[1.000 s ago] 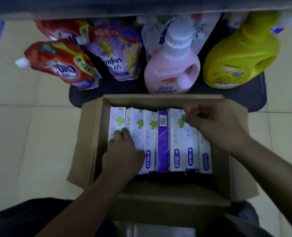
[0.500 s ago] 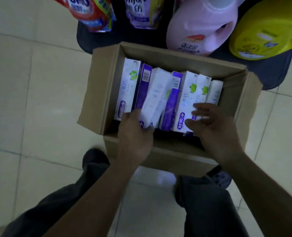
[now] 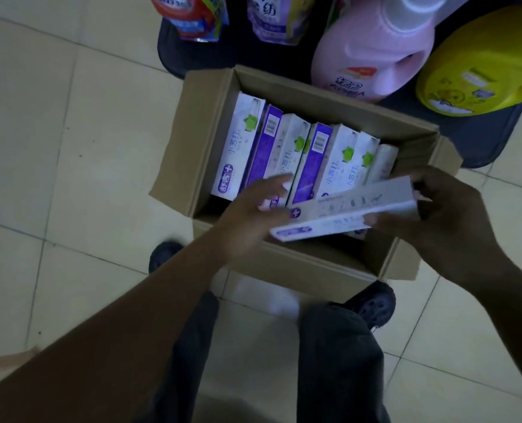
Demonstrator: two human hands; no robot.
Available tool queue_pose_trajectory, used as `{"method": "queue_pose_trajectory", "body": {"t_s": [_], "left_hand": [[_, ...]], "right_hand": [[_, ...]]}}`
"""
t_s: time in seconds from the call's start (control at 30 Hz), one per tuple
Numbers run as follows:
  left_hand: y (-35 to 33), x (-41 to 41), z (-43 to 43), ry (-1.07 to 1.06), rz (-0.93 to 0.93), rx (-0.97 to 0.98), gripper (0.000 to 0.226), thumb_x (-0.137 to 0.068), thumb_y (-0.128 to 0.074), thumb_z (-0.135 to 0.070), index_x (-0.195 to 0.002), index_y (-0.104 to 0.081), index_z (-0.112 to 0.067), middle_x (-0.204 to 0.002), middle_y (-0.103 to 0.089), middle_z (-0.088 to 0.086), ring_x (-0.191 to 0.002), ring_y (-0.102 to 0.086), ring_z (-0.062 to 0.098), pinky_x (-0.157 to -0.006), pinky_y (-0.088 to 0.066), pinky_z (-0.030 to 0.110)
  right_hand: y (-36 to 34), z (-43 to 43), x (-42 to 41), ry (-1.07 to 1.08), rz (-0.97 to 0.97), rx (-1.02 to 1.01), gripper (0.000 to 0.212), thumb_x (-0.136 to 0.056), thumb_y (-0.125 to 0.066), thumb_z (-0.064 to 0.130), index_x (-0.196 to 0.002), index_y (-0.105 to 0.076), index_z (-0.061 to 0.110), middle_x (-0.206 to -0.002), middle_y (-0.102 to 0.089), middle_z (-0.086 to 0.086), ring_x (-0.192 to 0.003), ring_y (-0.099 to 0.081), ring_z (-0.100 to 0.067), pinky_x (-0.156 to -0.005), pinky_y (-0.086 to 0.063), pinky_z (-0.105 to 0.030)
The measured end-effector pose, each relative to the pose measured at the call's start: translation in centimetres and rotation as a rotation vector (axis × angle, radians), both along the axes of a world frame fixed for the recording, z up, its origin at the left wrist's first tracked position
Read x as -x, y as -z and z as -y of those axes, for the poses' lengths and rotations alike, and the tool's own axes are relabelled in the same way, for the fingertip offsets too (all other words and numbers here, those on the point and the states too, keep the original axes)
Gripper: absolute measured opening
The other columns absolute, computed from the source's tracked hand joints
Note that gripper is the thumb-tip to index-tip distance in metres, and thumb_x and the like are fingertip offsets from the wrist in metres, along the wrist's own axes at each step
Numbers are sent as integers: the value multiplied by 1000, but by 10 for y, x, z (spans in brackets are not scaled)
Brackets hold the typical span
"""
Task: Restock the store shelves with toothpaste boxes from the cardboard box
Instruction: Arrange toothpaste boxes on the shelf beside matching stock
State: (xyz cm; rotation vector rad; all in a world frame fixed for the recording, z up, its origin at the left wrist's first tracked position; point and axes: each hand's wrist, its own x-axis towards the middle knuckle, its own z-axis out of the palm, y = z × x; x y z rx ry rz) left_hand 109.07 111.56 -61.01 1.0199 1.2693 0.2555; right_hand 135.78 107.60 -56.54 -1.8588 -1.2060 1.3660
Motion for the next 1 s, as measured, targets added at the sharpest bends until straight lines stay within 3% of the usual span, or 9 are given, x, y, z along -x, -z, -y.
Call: {"method": "queue_pose_trajectory", "body": {"t_s": [0.07,0.17,0.23,0.4,0.57,0.67,0.77,0.87,1.0], "left_hand": [[28,-7,-8,-209,-211,93,56,-82,-62,-20,-136,-58,-6,-104,-58,12,-96,-62,17,-85,-51,26],[62,-26,-4,98,-673,140,58,-91,-61,-35,-138,-51,-4,-137,-49,22,-126,-53,39,-110,-42,42],[71,-47,6,163,-752,195,71,-92,-60,-37,-150,-35,-5,-151,-34,18,-139,-39,40,-116,-36,45],[86,-70,14,-41,-837,186,82,-86,-69,-22,-153,-22,-18,-149,-33,20,-134,-45,42,-108,-42,49],[74,-45,8,-141,-769,-23,43,-85,-69,-15,-124,-53,-11,-125,-65,14,-117,-62,36,-99,-51,41],[31,-17,1,-203,-663,-186,26,-86,-72,-21,-110,-65,-13,-109,-69,10,-101,-65,30,-81,-49,29],[-37,28,-4,-292,-471,-354,23,-86,-72,-22,-105,-61,-18,-98,-68,2,-86,-63,11,-73,-46,17],[-124,69,-10,-363,-297,-383,36,-86,-77,-32,-115,-55,-29,-99,-66,-16,-89,-67,10,-76,-55,29],[-241,112,-34,-442,-172,-441,35,-82,-80,-35,-108,-57,-40,-105,-67,-13,-93,-68,8,-75,-56,26]], "right_hand": [[0,11,-16,81,111,26,39,-69,-91,16,-98,-67,25,-96,-71,11,-87,-70,-5,-67,-58,-18],[-3,31,-35,282,127,69,41,-73,-88,17,-108,-65,16,-105,-72,1,-101,-70,-18,-84,-62,-37],[-6,39,-43,353,127,102,43,-74,-87,22,-110,-66,11,-109,-72,-6,-105,-70,-25,-88,-61,-48],[-16,51,-44,521,-12,153,50,-71,-83,27,-114,-64,11,-112,-72,-8,-104,-73,-21,-79,-62,-27],[-28,43,-33,605,-140,175,39,-78,-81,9,-112,-64,4,-110,-75,-15,-104,-74,-28,-85,-62,-36],[-52,29,-24,602,-169,175,35,-83,-78,3,-114,-64,0,-111,-75,-16,-106,-73,-31,-88,-61,-41],[-95,9,-6,632,-222,142,41,-86,-75,-1,-122,-59,-8,-116,-73,-21,-108,-72,-33,-93,-59,-46],[-155,-13,17,627,-237,98,29,-83,-77,6,-110,-67,7,-114,-74,-20,-107,-72,-35,-90,-60,-47],[-253,-36,57,572,-201,8,21,-76,-84,19,-92,-74,29,-104,-77,-12,-96,-76,-29,-63,-61,-38]]}}
